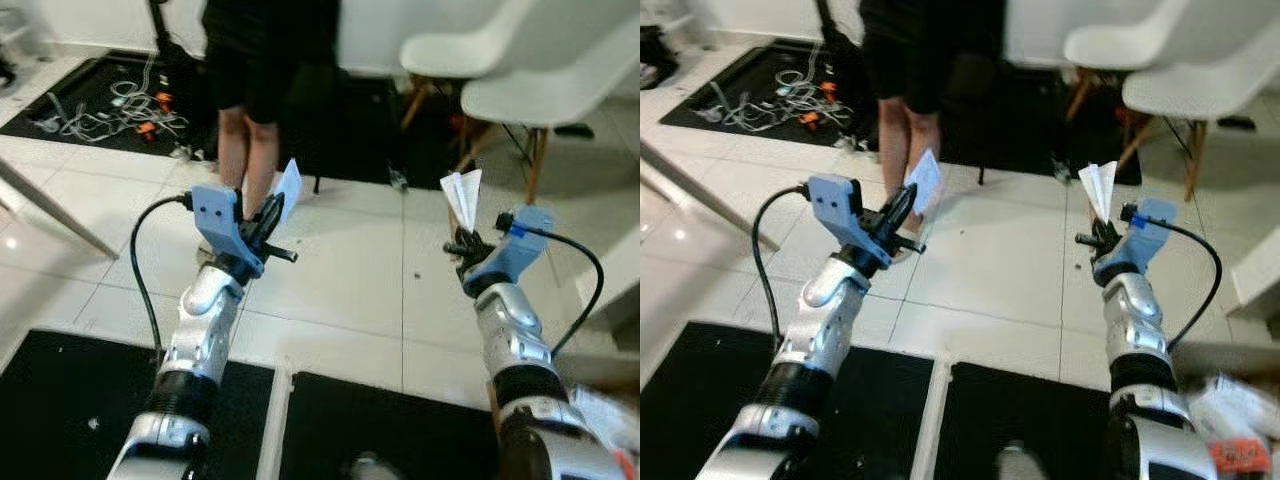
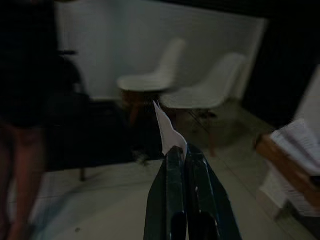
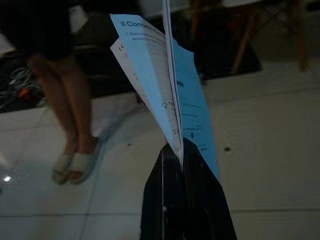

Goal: Picking trash to rubbish bin

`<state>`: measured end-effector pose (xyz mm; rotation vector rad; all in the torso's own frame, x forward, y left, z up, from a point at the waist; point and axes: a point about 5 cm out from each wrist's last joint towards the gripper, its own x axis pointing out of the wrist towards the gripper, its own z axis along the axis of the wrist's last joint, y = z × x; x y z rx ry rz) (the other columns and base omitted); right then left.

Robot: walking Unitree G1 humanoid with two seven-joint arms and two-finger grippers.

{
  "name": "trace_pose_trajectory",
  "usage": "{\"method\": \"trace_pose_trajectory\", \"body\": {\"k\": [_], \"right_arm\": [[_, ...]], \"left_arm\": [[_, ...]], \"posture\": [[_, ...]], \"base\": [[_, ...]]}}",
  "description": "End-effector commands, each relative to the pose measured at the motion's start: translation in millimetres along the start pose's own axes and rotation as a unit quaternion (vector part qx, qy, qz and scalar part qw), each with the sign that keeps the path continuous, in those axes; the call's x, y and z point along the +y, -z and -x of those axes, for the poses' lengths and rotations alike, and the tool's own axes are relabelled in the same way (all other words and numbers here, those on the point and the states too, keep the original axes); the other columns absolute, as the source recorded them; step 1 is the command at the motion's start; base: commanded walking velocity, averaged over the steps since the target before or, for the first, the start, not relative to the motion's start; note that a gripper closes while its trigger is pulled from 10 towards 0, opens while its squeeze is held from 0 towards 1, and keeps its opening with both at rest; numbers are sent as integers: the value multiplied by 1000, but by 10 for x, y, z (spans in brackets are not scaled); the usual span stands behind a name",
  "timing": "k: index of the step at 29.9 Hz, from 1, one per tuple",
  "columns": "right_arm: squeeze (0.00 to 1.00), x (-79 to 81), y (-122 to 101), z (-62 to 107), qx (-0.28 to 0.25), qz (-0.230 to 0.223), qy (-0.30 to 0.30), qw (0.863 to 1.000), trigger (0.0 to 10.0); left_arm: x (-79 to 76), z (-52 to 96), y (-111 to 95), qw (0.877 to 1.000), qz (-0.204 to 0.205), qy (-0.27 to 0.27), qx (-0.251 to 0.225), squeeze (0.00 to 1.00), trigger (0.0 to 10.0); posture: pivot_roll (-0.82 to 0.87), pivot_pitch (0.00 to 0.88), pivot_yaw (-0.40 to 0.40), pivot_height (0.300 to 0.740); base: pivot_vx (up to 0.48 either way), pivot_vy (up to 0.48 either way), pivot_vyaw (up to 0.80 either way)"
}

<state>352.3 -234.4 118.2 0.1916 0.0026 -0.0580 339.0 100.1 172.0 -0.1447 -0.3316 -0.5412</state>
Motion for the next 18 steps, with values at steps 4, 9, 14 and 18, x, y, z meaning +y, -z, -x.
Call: {"method": "trace_pose_trajectory", "body": {"k": [4,9,14,18], "right_arm": [[0,129,190,39,35,29,-9,999,10000],[0,266,262,46,47,48,-59,996,10000],[0,425,297,70,55,69,-125,988,10000],[0,638,332,79,55,88,-154,983,10000]], "left_arm": [[-31,10,30,999,-37,6,28,0,10000],[-26,-1,10,998,-45,-2,33,0,10000],[14,2,2,997,-60,-24,36,0,10000],[260,116,33,992,-93,-65,54,0,10000]], "posture": [[9,112,52,740],[8,113,53,740],[0,114,61,740],[-4,115,61,740]], "base": [[0,0,-788],[0,0,-786],[0,0,-788],[0,0,-788]]}}
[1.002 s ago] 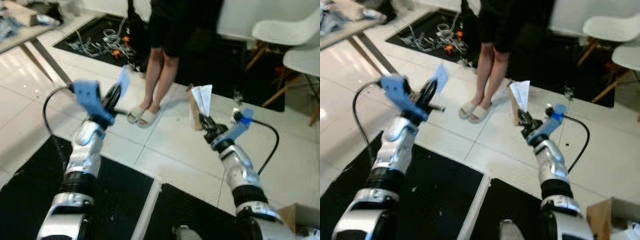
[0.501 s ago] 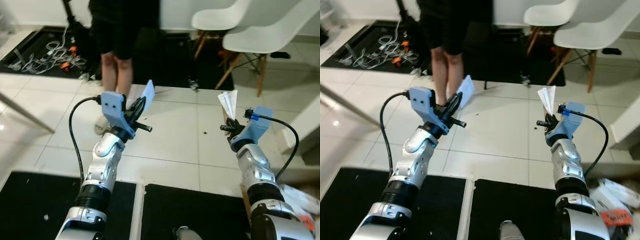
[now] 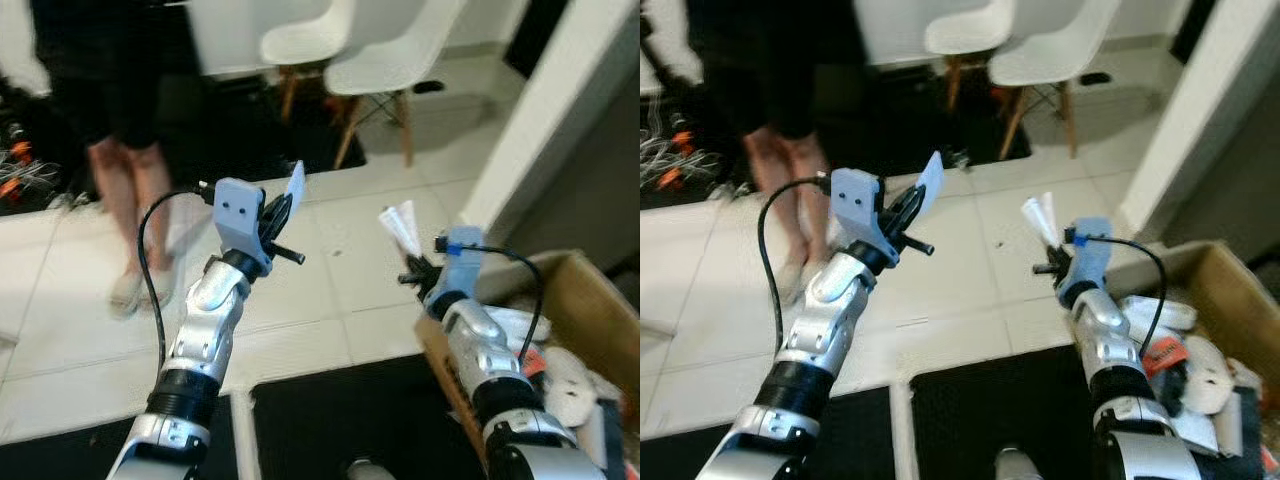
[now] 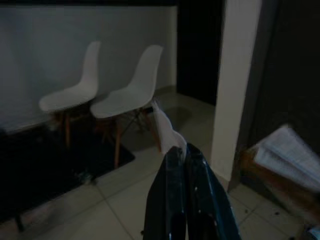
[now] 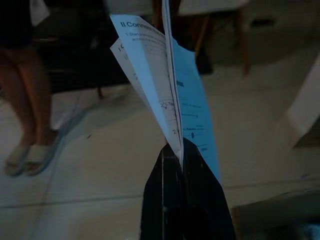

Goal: Picking trash to rubbish bin

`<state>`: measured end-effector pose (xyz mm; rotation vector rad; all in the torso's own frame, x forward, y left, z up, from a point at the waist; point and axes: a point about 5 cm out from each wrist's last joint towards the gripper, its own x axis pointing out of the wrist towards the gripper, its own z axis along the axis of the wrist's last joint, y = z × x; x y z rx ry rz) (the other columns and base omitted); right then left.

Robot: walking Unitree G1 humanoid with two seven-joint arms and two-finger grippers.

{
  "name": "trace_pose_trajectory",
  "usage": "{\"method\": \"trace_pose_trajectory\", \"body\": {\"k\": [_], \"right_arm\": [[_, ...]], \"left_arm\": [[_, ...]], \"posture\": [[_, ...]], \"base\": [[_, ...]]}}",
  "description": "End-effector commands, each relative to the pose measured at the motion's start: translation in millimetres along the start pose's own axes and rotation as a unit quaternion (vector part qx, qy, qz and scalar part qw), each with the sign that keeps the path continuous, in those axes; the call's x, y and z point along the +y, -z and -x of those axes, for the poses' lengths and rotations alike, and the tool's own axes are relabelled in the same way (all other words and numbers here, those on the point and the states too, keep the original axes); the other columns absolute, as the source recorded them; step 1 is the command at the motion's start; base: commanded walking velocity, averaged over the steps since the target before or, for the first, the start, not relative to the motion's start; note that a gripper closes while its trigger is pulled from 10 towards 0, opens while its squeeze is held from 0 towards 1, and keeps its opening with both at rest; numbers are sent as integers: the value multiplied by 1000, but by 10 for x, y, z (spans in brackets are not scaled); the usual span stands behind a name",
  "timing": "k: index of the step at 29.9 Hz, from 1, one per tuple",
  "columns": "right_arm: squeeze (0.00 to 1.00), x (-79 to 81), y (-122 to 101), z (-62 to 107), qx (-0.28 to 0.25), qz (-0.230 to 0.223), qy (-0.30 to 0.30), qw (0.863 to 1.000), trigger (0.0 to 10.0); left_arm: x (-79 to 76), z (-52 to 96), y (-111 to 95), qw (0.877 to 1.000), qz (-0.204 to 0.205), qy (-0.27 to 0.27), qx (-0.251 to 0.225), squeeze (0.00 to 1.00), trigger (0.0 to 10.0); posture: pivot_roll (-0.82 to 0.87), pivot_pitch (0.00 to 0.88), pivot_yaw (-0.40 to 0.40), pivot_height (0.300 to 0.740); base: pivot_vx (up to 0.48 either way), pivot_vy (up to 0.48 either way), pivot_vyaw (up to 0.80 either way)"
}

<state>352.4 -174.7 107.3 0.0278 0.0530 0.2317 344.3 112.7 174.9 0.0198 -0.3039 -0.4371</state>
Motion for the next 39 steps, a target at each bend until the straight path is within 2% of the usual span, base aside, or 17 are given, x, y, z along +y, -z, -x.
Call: {"method": "trace_pose_trajectory", "body": {"k": [1,3,5,6,7,8,10,12,15,22,24,27,28,39], "right_arm": [[0,99,100,14,18,4,-14,1000,10000],[0,298,95,-34,13,4,-36,999,10000],[0,443,89,-71,9,4,-52,999,10000],[0,443,89,-71,9,4,-52,999,10000],[0,495,86,-85,8,5,-57,998,10000],[0,495,86,-85,8,5,-57,998,10000],[0,613,82,-111,7,9,-74,997,10000],[0,710,87,-125,9,17,-88,996,10000],[0,747,84,-134,10,21,-89,996,10000],[0,660,52,-165,13,29,-58,998,10000],[0,564,34,-170,13,30,-38,999,10000],[0,521,29,-169,14,31,-29,999,10000],[0,414,28,-156,16,33,-7,999,10000],[0,215,61,-107,25,39,35,998,10000]], "left_arm": [[120,92,101,999,-11,-24,23,0,10000],[409,244,184,994,-71,-60,52,0,10000],[664,409,239,987,-105,-95,79,0,10000],[664,409,239,987,-105,-95,79,0,10000],[765,485,258,984,-110,-112,89,0,10000],[765,485,258,984,-110,-112,89,0,10000],[964,667,292,976,-117,-148,110,0,10000],[1100,820,305,969,-125,-172,123,0,10000],[1155,888,312,966,-132,-182,127,0,10000],[1078,828,339,969,-134,-172,119,0,10000],[996,766,349,972,-131,-159,114,0,10000],[962,739,352,973,-130,-152,111,0,10000],[885,681,359,977,-125,-136,107,0,10000],[728,567,378,982,-118,-107,97,0,10000]], "posture": [[-4,115,61,740],[-4,115,57,740],[-4,115,57,740],[-4,115,57,740],[-4,115,57,740],[-4,115,57,740],[20,116,45,740],[28,117,40,740],[31,118,38,740],[36,119,32,740],[36,119,32,740],[36,119,32,740],[36,119,32,740],[29,119,39,740]], "base": [[0,0,-788],[0,0,-788],[0,0,-788],[0,0,-788],[0,0,-781],[0,0,-781],[0,0,-788],[0,0,-788],[0,0,-788],[0,0,-788],[0,0,-784],[0,0,-785],[0,0,-781],[0,0,-786]]}}
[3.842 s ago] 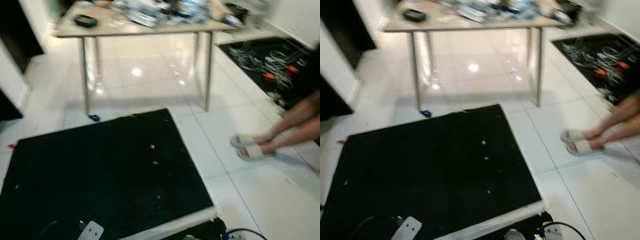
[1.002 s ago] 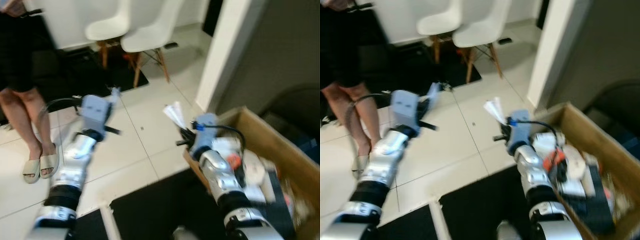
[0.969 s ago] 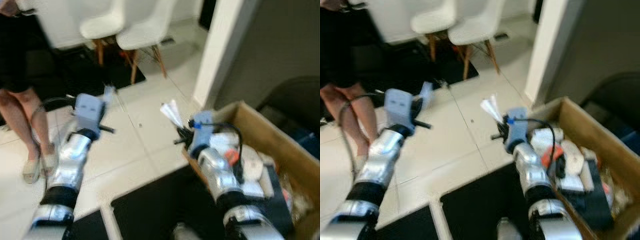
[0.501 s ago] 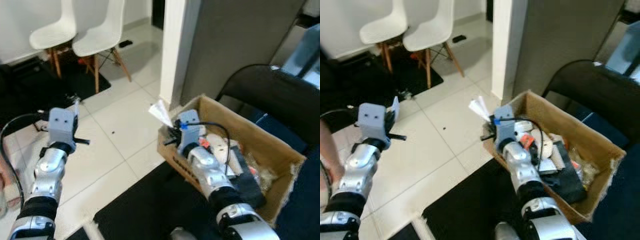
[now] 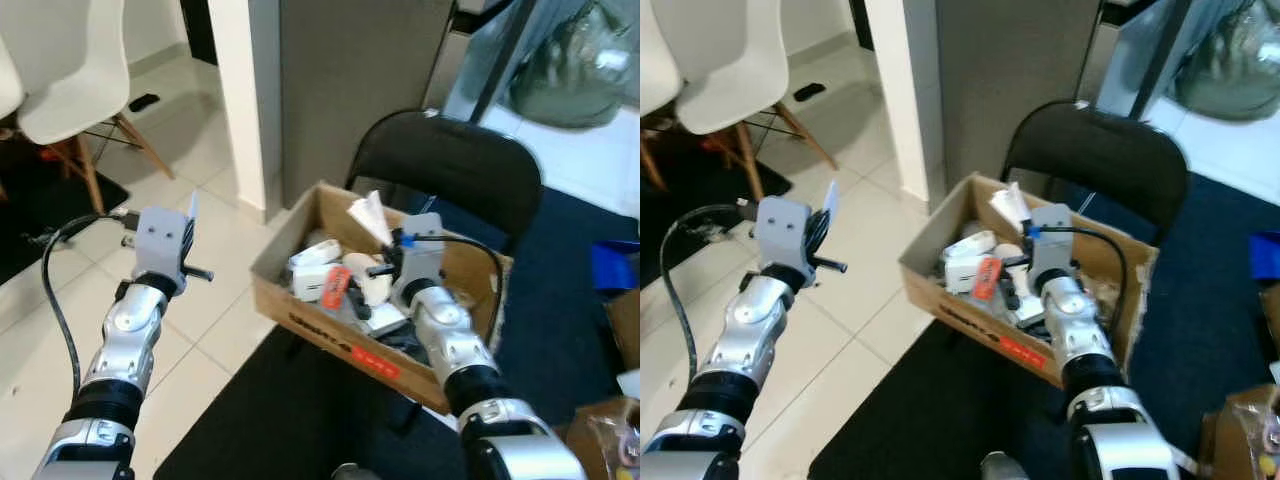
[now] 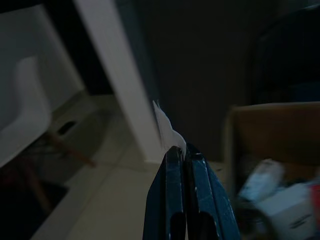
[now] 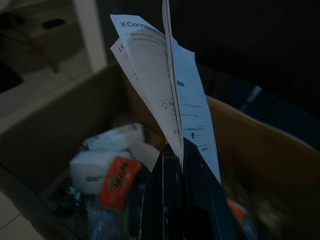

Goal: Picking trash to rubbish bin

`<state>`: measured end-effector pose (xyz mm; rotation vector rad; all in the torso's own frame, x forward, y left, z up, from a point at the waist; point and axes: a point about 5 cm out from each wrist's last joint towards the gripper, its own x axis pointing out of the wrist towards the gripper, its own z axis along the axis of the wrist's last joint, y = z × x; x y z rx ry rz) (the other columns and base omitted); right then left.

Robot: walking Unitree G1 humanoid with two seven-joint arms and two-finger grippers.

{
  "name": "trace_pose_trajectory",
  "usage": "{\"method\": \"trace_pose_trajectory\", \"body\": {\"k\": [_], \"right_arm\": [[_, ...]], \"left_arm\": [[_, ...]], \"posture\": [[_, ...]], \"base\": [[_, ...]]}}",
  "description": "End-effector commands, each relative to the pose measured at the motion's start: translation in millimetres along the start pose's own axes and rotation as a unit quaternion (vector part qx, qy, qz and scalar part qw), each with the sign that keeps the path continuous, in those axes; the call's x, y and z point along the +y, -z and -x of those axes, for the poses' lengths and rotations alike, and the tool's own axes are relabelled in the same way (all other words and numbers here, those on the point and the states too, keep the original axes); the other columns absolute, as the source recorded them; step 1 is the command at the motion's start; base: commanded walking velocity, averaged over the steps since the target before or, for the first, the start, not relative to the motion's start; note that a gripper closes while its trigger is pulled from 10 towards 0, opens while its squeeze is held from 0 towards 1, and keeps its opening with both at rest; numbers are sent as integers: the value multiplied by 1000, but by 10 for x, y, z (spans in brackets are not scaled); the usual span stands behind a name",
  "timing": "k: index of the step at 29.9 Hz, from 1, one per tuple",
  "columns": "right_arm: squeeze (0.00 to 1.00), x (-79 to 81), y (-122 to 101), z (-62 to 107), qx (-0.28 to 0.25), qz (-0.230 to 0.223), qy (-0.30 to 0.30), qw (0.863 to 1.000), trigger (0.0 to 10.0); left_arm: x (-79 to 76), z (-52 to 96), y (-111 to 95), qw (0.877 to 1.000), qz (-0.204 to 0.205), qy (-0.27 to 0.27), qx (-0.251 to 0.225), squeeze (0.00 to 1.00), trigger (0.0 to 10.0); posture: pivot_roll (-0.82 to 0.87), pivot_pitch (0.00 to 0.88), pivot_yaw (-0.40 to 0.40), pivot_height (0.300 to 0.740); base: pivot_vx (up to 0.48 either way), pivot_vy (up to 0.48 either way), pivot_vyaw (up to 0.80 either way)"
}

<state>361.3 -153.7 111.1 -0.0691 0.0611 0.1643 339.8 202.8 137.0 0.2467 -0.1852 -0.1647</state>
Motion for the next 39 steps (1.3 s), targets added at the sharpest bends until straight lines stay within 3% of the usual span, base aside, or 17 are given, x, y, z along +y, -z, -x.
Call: {"method": "trace_pose_trajectory", "body": {"k": [1,14,21,27,32,39], "right_arm": [[0,27,98,27,17,-7,2,1000,10000],[0,-63,135,27,32,9,31,999,10000],[0,-4,137,19,29,6,15,999,10000],[0,137,120,8,16,-3,-21,1000,10000],[0,343,37,-43,-3,-27,-62,998,10000],[0,399,-32,-83,-11,1,-82,997,10000]], "left_arm": [[-52,36,68,1000,-4,12,11,0,10000],[-202,-12,85,999,5,34,20,0,10000],[-230,-24,82,999,6,37,18,0,10000],[-165,-48,72,1000,3,24,20,0,10000],[-52,-81,53,1000,1,10,23,0,10000],[115,-114,13,1000,-17,-1,25,0,10000]], "posture": [[29,119,39,740],[34,102,35,740],[34,102,35,740],[34,100,30,740],[34,126,26,740],[38,162,5,740]], "base": [[0,0,-781],[0,0,-788],[0,0,-787],[0,0,0],[0,0,0],[0,0,0]]}}
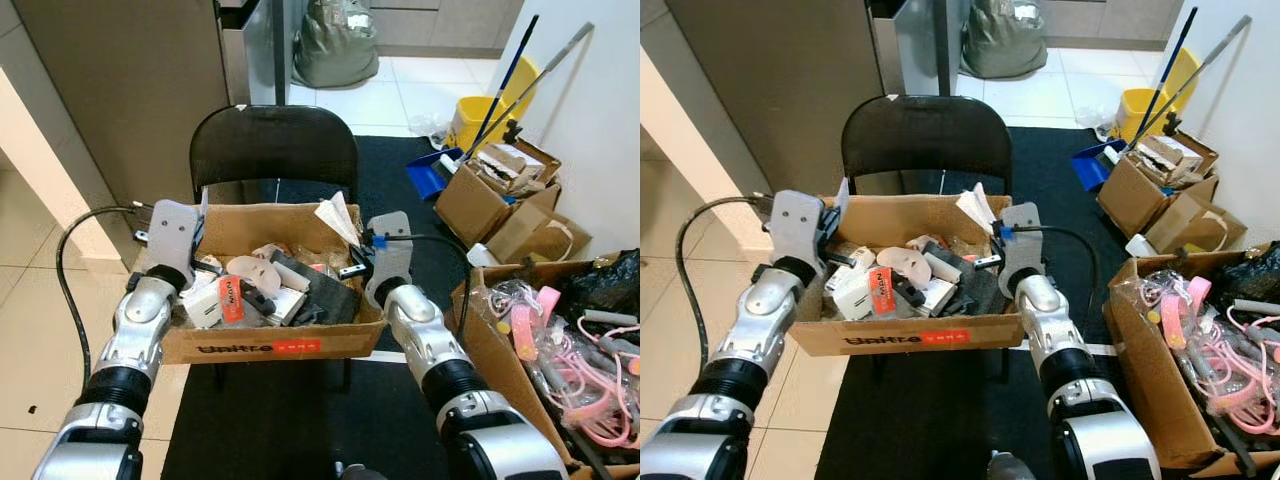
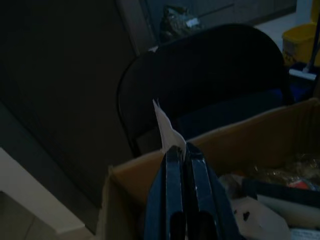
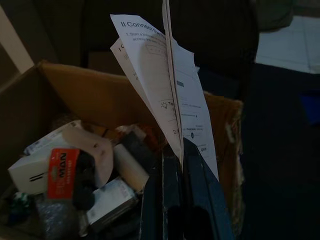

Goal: Picking trash to rubbish bin

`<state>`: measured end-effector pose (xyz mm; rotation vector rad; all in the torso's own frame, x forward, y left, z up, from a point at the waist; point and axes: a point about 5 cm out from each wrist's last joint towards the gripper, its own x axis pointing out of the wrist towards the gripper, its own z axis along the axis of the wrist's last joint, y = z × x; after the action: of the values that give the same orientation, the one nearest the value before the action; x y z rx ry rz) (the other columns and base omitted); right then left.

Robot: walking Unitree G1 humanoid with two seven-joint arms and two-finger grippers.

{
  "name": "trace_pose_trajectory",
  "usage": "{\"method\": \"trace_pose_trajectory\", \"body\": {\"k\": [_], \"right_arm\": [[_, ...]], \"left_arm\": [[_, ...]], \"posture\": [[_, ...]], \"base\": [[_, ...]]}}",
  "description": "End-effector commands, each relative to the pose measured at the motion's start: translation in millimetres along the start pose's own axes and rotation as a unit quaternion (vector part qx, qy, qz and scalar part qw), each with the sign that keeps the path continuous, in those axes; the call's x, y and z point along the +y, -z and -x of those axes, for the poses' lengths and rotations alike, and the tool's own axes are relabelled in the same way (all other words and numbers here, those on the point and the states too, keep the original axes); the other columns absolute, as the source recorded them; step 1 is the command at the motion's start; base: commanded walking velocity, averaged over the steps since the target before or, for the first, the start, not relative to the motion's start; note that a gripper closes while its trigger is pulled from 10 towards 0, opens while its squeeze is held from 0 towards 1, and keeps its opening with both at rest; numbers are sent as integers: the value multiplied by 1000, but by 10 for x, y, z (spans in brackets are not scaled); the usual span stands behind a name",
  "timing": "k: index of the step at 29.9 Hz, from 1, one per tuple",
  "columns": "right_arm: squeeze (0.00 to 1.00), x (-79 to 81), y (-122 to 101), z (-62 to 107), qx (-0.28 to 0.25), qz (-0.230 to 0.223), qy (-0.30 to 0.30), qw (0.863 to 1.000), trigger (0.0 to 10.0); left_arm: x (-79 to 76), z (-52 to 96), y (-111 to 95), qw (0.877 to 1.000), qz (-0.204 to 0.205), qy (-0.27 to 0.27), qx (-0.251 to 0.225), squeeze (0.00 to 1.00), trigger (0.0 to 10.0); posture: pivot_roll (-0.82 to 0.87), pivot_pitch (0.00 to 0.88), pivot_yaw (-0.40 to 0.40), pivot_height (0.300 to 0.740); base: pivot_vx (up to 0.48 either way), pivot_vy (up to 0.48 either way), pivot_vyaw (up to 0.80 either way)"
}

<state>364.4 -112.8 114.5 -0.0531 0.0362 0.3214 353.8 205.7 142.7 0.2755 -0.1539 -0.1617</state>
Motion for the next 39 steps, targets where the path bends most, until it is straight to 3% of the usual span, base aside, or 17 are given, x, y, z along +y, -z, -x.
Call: {"method": "trace_pose_trajectory", "body": {"k": [1,6,12,19,25,26,27,28,29,33,39], "right_arm": [[0,-12,27,8,6,7,-2,1000,10000],[0,-142,-40,-9,7,20,17,1000,10000],[0,-156,-42,21,1,13,13,1000,10000],[0,73,-14,49,-14,-30,-49,998,10000],[0,152,-35,43,-21,-54,-63,996,10000],[75,176,-29,43,-20,-59,-69,996,10000],[75,176,-29,43,-20,-59,-69,996,10000],[353,200,-16,51,-18,-61,-76,995,10000],[1000,234,7,65,-15,-60,-85,994,10000],[1000,274,38,93,-12,-65,-90,994,10000],[1000,207,31,104,-15,-71,-77,994,10000]], "left_arm": [[84,17,17,1000,-6,-3,6,0,10000],[124,-30,-36,1000,6,10,1,0,10000],[140,-16,-37,1000,3,9,1,0,10000],[230,68,60,1000,9,-22,19,0,10000],[232,81,65,999,12,-24,18,0,10000],[227,81,66,999,17,-22,17,0,10000],[227,81,66,999,17,-22,17,0,10000],[223,82,65,999,19,-23,17,243,10000],[219,82,64,999,23,-24,15,1000,10000],[217,78,57,999,24,-30,13,1000,10000],[245,21,-5,999,18,-37,4,1000,10000]], "posture": [[40,177,-2,740],[33,238,-7,740],[28,286,-18,740],[25,350,-36,740],[22,363,-42,740],[22,363,-42,740],[22,363,-42,740],[22,366,-44,740],[22,366,-44,740],[17,364,-41,740],[16,342,-35,740]], "base": [[0,0,0],[0,0,0],[0,0,0],[0,0,0],[0,0,0],[0,0,0],[0,0,0],[0,0,0],[0,0,0],[0,0,0],[0,0,0]]}}
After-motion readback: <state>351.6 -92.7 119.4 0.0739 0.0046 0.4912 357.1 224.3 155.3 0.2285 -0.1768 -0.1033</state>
